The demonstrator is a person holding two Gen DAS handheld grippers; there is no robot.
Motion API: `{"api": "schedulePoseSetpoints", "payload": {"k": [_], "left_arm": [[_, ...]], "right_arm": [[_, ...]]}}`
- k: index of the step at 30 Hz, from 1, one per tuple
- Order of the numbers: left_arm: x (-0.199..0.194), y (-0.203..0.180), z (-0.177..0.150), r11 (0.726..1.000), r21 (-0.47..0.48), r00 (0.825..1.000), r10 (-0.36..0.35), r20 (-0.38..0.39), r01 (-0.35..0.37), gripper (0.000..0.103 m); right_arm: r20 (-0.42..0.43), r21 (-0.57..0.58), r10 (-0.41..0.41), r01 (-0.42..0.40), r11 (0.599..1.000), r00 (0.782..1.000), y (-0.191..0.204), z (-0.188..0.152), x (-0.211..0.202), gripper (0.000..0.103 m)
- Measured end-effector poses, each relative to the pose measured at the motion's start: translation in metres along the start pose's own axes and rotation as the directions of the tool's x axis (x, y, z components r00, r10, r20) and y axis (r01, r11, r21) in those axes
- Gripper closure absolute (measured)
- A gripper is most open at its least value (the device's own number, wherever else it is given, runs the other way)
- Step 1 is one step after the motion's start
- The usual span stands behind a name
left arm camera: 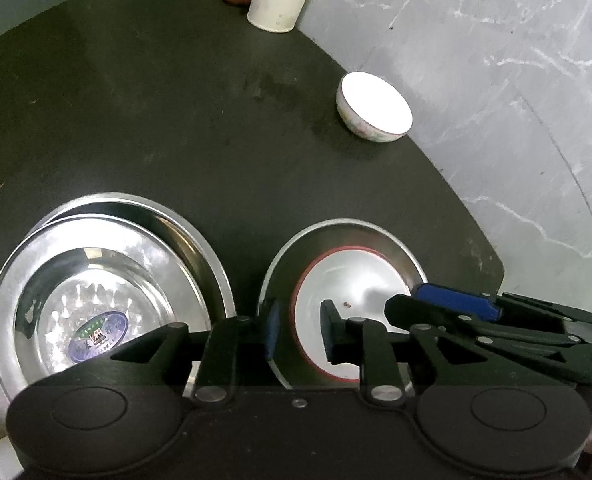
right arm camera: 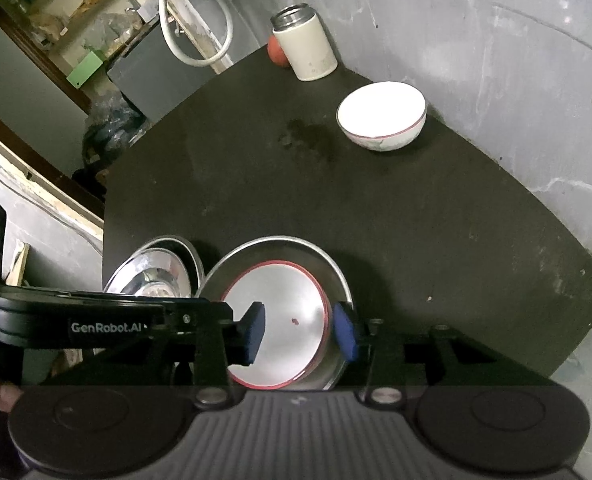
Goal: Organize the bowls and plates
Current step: 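Lower the white bowl into the steel bowl and open both tools, then move both tools to the second white bowl beside the thermos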
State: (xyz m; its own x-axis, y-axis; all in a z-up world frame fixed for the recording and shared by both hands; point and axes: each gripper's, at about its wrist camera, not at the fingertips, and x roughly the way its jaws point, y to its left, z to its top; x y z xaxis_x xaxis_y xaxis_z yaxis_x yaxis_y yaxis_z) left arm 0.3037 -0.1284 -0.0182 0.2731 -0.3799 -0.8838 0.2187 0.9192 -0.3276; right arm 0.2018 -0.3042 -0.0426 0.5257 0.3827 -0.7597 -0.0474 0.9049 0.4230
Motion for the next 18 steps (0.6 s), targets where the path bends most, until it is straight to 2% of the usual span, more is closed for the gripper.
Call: {"api": "schedulePoseSetpoints", "payload": {"k": [2, 4, 6, 8, 13, 16, 18], "left_arm": [[-0.003, 0.001, 0.000, 1.000, -0.003, 1.000, -0.006, 0.011, 0.006, 0.075], [-0.006, 0.002, 0.001, 1.000, -0.005, 1.000, -0.010, 0.022, 0.011, 0.074], [-0.009, 0.003, 0.003, 1.000, -0.007, 0.999, -0.010, 0.038, 0.010, 0.070], [-0.013, 0.002, 0.005, 1.000, -0.002, 0.998, 0.007, 0.059, -0.007, 0.063], [-0.013, 0.004, 0.014, 0.999, -0.013, 0.996, 0.035, 0.082, -0.034, 0.060], [-0.011, 0.004, 0.018, 0.999, -0.016, 0.994, 0.054, 0.094, -0.052, 0.046], [-0.009, 0.004, 0.021, 0.998, -0.019, 0.992, 0.068, 0.104, -0.067, 0.030]], "right_arm": [[0.011, 0.008, 0.005, -0.005, 1.000, 1.000, -0.002, 0.001, -0.004, 0.060], [0.028, 0.016, 0.000, 0.000, 1.000, 1.000, -0.003, 0.002, -0.008, 0.053], [0.046, 0.023, -0.012, 0.011, 1.000, 0.999, -0.006, 0.003, -0.013, 0.052], [0.059, 0.041, -0.009, 0.007, 0.999, 0.998, -0.010, 0.004, -0.015, 0.052], [0.062, 0.082, -0.024, 0.019, 0.996, 0.998, -0.020, 0.005, -0.012, 0.042], [0.067, 0.100, -0.028, 0.021, 0.995, 0.997, -0.025, 0.004, -0.011, 0.030], [0.072, 0.111, -0.029, 0.021, 0.994, 0.997, -0.028, 0.005, -0.010, 0.023]]}}
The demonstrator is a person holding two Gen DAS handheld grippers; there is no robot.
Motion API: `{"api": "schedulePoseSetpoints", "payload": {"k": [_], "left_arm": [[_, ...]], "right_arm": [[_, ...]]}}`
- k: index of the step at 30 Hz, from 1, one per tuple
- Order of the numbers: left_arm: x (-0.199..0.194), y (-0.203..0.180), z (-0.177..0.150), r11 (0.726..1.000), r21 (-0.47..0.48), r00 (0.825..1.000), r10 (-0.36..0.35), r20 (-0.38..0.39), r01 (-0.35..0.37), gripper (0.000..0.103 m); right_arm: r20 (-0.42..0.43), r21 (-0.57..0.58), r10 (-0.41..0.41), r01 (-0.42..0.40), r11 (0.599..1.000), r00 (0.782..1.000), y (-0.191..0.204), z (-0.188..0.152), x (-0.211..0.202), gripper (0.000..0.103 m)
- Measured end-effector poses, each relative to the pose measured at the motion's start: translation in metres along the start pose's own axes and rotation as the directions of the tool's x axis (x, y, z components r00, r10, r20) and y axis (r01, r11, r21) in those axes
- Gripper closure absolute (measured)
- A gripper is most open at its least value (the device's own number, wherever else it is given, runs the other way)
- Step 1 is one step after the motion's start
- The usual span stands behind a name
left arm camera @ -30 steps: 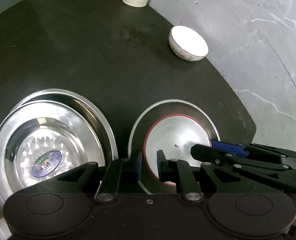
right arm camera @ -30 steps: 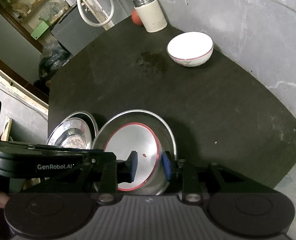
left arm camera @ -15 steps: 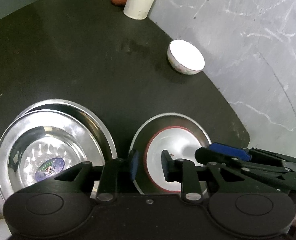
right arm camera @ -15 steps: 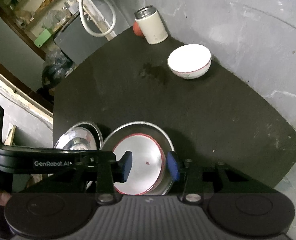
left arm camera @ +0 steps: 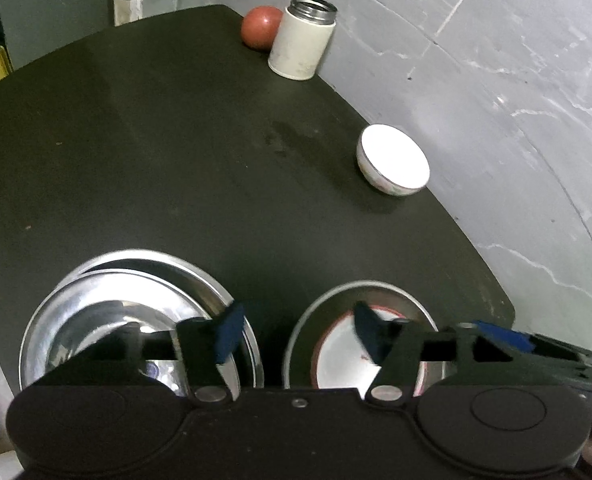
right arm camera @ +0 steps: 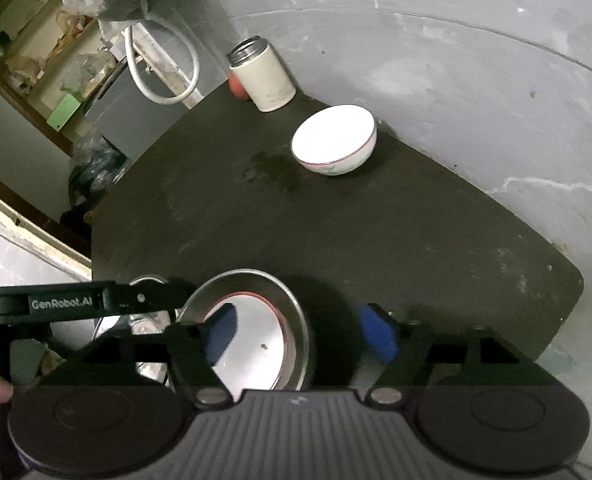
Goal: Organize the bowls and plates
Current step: 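Move both tools to the second white bowl beside the thermos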
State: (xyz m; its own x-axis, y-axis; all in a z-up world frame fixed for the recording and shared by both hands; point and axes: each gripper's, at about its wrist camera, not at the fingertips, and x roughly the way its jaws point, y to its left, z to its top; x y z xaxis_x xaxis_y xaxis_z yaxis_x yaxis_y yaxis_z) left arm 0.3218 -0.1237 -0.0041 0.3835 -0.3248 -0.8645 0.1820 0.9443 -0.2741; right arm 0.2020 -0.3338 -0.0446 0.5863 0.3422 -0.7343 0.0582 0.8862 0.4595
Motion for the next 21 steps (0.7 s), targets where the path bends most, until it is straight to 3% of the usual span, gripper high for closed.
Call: {"api": "schedulePoseSetpoints", "payload": {"k": [6, 15, 21], "left_arm": [[0.008, 0.001, 0.012, 0.999, -0.033, 0.999, 0.031, 0.024, -0.030, 0.001], [0.028, -0.003, 0.038, 0.996, -0.037, 0.996, 0.081, 0.035, -0.080, 0.001], [0.057, -0.011, 0.069, 0.998, -0.021, 0.998, 0.053, 0.027, -0.052, 0.001]], "right_arm": [[0.022, 0.048, -0.009, 0.008, 0.999, 1.000, -0.012, 0.001, -0.001, 0.001], [0.072, 0.216, 0.023, -0.038, 0.976, 0.997, -0.040, 0.009, 0.012, 0.000], [0.122, 0.294, -0.059, 0.021, 0.955, 0.991, -0.044, 0.019, 0.024, 0.000]]}}
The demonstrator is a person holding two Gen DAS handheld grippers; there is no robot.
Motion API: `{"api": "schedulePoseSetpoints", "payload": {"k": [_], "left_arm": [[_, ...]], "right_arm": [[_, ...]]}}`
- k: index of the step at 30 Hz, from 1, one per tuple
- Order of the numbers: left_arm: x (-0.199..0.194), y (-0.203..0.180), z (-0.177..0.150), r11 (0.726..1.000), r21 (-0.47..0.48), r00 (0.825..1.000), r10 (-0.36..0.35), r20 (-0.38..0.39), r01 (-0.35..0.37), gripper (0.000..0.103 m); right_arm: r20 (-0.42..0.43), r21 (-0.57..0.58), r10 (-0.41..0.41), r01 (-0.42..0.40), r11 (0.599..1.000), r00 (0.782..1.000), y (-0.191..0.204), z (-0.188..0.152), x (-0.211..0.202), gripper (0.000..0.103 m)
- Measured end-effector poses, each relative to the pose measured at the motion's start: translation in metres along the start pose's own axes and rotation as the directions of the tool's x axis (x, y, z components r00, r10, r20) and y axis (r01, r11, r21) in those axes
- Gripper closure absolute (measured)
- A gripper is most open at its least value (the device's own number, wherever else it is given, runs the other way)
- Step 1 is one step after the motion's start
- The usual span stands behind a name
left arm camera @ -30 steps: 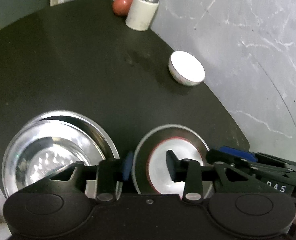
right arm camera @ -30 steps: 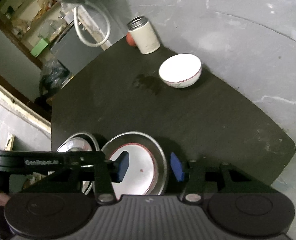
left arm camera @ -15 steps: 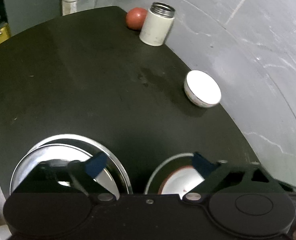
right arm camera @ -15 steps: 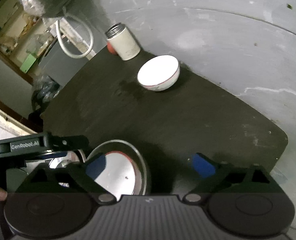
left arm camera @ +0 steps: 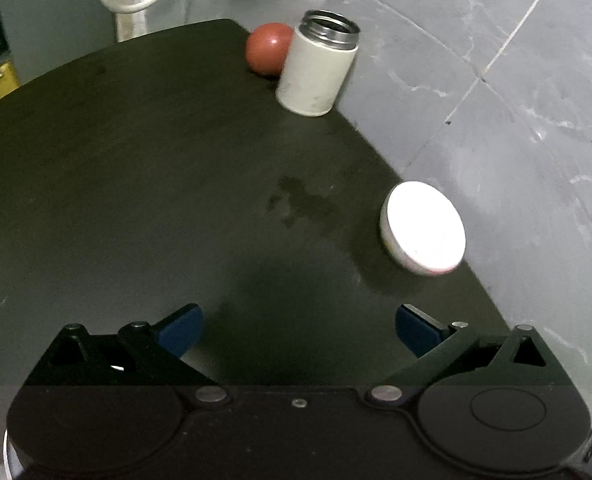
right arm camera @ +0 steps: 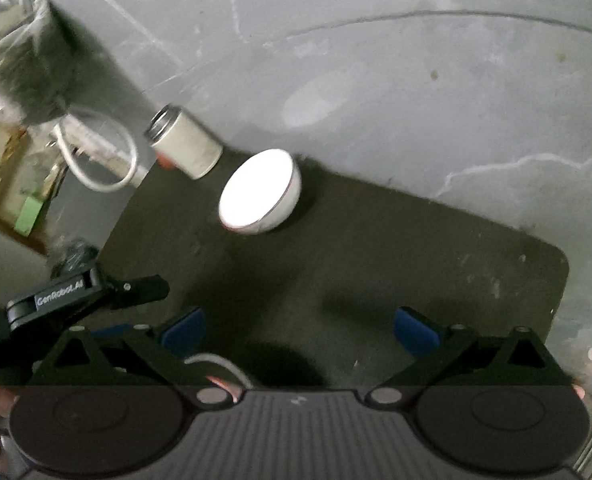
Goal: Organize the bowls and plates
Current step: 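Move both tools to the second white bowl beside the thermos, then pinch the second white bowl rim with both tools and lift it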
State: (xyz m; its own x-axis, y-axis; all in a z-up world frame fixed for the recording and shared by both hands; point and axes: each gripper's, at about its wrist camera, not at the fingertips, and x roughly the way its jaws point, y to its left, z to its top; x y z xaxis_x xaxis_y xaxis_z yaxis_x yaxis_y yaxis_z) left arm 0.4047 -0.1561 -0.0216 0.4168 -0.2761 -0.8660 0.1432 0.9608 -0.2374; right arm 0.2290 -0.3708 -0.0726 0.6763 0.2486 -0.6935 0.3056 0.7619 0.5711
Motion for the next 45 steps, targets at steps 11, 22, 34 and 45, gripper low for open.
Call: {"api": "schedulePoseSetpoints", "payload": {"k": [11, 22, 34, 45], "left_arm": [[0.059, -0.028, 0.040, 0.987, 0.160, 1.000, 0.019, 0.008, -0.020, 0.001], [0.087, -0.043, 0.065, 0.967, 0.254, 1.000, 0.002, 0.009, -0.004, 0.001], [0.104, -0.050, 0.072, 0.943, 0.332, 1.000, 0.007, 0.017, -0.012, 0.001], [0.112, -0.055, 0.075, 0.934, 0.356, 1.000, -0.016, -0.002, 0.016, 0.006]], "right_arm": [[0.034, 0.070, -0.098, 0.096, 0.993, 0.995, -0.002, 0.017, 0.025, 0.000], [0.131, 0.106, -0.095, 0.082, 0.991, 0.987, 0.004, 0.033, 0.041, 0.000], [0.162, 0.097, -0.080, 0.065, 0.993, 0.984, 0.004, 0.038, 0.056, 0.009], [0.170, 0.059, -0.076, 0.066, 0.996, 0.983, 0.014, 0.042, 0.066, 0.034]]}}
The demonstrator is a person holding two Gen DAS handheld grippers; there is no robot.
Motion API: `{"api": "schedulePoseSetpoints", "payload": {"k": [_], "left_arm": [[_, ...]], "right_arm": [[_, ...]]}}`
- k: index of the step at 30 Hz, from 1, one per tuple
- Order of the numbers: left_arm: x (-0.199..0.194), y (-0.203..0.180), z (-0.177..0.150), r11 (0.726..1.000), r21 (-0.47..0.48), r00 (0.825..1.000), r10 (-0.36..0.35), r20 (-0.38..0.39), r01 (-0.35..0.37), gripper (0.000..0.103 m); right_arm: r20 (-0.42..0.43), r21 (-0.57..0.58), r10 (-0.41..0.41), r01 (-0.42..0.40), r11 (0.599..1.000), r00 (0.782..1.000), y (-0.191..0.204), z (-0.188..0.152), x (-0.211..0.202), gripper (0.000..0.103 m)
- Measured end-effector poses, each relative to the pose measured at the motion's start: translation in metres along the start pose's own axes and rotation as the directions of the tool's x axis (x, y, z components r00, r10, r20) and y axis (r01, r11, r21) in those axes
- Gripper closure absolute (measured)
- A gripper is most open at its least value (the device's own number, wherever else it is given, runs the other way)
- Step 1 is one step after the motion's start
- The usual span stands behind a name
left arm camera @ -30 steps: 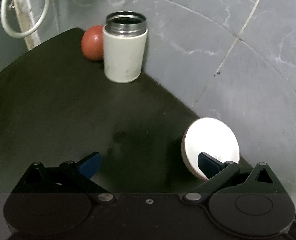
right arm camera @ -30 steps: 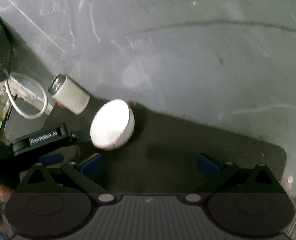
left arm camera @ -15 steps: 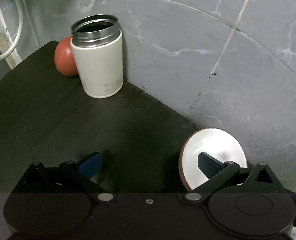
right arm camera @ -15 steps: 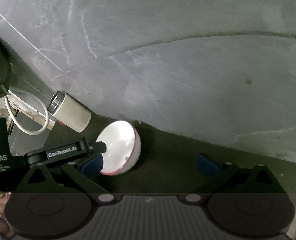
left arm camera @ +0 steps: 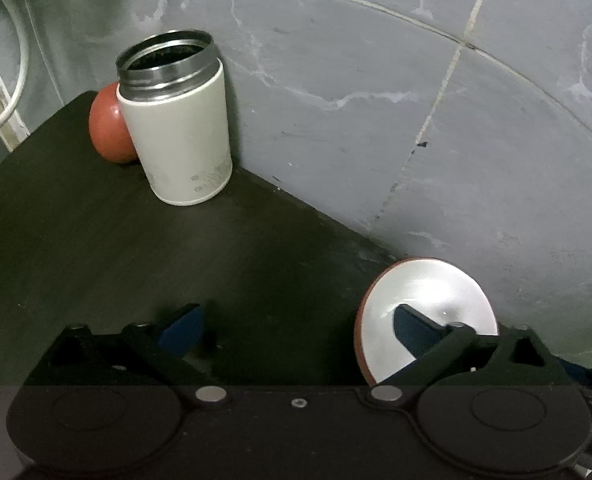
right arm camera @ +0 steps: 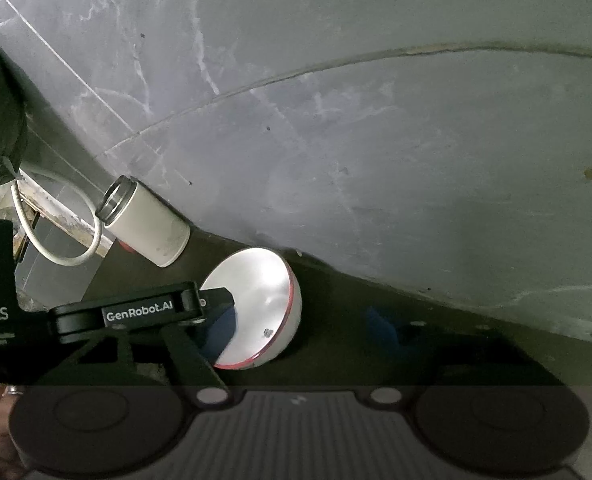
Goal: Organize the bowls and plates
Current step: 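Pinch the second white bowl rim with both tools and lift it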
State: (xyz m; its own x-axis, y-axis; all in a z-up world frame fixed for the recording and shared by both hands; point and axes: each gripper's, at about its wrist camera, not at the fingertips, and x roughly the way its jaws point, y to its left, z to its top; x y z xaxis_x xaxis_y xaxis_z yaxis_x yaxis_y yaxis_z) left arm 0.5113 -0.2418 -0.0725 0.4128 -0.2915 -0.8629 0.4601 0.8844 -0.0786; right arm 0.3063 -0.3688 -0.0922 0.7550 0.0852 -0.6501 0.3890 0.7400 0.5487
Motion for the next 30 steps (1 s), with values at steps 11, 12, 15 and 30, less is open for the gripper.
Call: {"api": "schedulePoseSetpoints", "payload": {"k": [11, 12, 15, 30], "left_arm": [[0.001, -0.002, -0.004, 0.999, -0.026, 1.000, -0.020, -0.009, 0.020, 0.020], [0.001, -0.003, -0.005, 0.999, -0.027, 1.000, -0.022, -0.009, 0.021, 0.022], [0.000, -0.004, -0.006, 0.999, -0.028, 1.000, -0.029, -0.008, 0.029, 0.029], [-0.003, -0.008, -0.011, 0.993, -0.069, 0.996, -0.093, -0.011, 0.092, 0.086]], "right_arm": [[0.000, -0.050, 0.003, -0.003, 0.999, 1.000, 0.009, -0.002, 0.017, 0.069], [-0.002, -0.053, 0.006, -0.007, 0.999, 1.000, 0.010, -0.002, 0.017, 0.072], [-0.001, -0.063, 0.022, -0.022, 0.998, 1.000, 0.012, -0.001, 0.019, 0.079], [-0.016, -0.069, 0.046, -0.047, 0.996, 0.999, 0.007, 0.003, 0.023, 0.085]]}}
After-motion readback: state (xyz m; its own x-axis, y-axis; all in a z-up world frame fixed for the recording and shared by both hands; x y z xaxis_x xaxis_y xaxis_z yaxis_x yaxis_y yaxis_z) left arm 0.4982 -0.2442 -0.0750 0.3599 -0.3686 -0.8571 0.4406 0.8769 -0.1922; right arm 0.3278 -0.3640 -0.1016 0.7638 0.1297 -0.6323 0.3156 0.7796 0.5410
